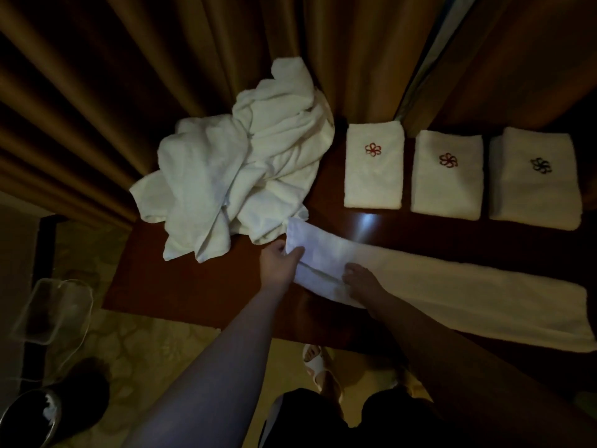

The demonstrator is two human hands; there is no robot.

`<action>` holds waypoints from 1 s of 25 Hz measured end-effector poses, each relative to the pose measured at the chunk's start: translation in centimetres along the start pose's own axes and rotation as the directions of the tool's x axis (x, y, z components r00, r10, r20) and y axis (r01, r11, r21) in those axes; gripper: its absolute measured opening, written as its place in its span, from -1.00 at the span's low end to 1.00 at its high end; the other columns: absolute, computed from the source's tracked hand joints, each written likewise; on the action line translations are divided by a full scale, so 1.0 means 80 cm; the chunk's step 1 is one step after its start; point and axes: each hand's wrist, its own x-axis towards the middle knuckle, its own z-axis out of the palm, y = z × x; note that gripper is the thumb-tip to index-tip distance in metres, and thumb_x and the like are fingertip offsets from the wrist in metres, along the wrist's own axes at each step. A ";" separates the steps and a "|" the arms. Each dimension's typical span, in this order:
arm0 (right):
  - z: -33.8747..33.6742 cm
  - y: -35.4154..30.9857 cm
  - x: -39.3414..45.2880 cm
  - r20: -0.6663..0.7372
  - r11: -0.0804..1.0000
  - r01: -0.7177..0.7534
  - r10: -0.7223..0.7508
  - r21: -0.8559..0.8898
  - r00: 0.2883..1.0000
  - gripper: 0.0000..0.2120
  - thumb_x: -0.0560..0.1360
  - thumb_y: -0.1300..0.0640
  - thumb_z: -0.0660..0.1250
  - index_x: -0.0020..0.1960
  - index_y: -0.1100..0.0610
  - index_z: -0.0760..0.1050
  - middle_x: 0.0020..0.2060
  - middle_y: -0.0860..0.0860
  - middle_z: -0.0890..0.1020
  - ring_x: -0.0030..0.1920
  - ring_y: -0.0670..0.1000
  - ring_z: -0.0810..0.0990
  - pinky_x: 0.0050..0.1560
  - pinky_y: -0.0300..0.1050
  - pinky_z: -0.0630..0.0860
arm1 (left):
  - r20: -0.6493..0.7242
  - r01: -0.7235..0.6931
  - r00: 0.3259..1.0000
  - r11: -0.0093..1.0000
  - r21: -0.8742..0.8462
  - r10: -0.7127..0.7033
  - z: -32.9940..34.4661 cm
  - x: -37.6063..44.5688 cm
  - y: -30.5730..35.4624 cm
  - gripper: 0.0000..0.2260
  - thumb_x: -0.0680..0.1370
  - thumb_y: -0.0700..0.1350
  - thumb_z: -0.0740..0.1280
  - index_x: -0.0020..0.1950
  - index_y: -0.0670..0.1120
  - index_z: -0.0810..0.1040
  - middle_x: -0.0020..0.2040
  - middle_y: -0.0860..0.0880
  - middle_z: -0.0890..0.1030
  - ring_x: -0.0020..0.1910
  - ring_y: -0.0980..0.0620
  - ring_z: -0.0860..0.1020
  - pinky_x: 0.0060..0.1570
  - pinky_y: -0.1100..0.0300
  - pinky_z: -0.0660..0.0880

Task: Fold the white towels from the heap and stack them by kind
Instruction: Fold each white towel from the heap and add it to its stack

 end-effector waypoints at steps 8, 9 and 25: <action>-0.059 -0.084 -0.048 -0.023 0.789 0.028 -0.017 0.614 1.000 -0.46 0.58 -0.22 0.11 0.25 0.20 0.48 0.14 0.17 0.59 0.09 0.15 0.59 -0.05 0.00 0.56 | 0.196 -0.078 0.975 0.985 -0.156 0.108 0.047 -0.052 0.070 -0.82 0.45 -0.24 0.40 -0.37 -0.16 0.55 -0.44 0.05 0.52 -0.44 0.18 0.45 -0.40 0.29 0.37; -0.072 -0.084 -0.053 0.009 0.752 0.002 -0.011 0.659 1.000 -0.40 0.54 -0.31 0.10 0.21 0.18 0.51 0.07 0.15 0.62 0.04 0.13 0.61 -0.12 -0.03 0.56 | 0.233 -0.080 0.965 0.984 -0.159 0.117 0.062 -0.062 0.079 -0.83 0.46 -0.23 0.40 -0.35 -0.16 0.59 -0.42 0.03 0.55 -0.42 0.17 0.48 -0.38 0.28 0.39; -0.235 0.101 -0.074 -0.300 0.823 0.094 0.095 0.560 0.949 -0.62 0.50 0.12 0.38 0.28 0.24 0.49 0.20 0.19 0.57 0.15 0.20 0.56 0.17 0.12 0.51 | 0.135 -0.026 0.991 0.937 0.347 -0.023 0.211 -0.077 0.036 -0.79 0.53 -0.02 0.29 0.10 -0.09 0.56 0.02 -0.06 0.60 0.01 -0.06 0.58 -0.08 0.09 0.50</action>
